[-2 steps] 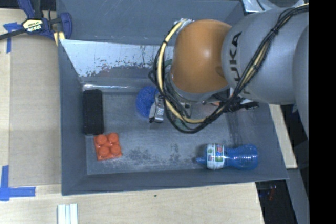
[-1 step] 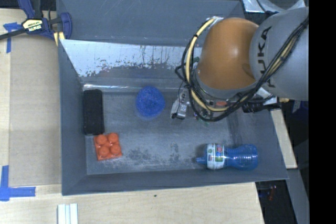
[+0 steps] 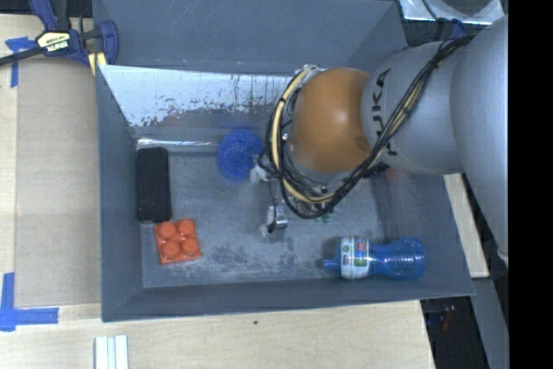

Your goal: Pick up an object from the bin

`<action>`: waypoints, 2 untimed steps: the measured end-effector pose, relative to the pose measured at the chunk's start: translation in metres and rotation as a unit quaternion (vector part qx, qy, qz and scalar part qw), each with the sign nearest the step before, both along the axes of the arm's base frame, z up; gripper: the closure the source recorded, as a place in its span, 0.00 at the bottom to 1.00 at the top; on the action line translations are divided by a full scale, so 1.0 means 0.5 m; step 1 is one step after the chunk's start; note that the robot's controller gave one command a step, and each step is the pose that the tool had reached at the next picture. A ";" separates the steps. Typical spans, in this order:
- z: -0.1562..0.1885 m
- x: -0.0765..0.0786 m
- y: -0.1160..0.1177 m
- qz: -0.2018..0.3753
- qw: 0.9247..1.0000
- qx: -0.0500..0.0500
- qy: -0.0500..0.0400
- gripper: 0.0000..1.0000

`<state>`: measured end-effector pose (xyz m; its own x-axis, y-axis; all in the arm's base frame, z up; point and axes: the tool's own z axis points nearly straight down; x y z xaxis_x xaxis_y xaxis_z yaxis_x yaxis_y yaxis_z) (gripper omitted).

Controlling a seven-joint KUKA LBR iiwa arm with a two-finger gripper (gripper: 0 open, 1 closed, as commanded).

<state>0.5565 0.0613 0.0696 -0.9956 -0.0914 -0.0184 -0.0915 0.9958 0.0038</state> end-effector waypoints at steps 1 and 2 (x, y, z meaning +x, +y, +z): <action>0.003 0.002 0.000 0.000 1.000 0.000 -0.002 0.00; 0.152 0.050 -0.076 -0.019 1.000 0.000 -0.001 0.00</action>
Offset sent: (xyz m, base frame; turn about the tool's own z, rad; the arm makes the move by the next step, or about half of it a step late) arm 0.0278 -0.0426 0.0855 0.0431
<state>0.5816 0.0231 0.1455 -0.9984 -0.0531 -0.0213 -0.0533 0.9986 0.0044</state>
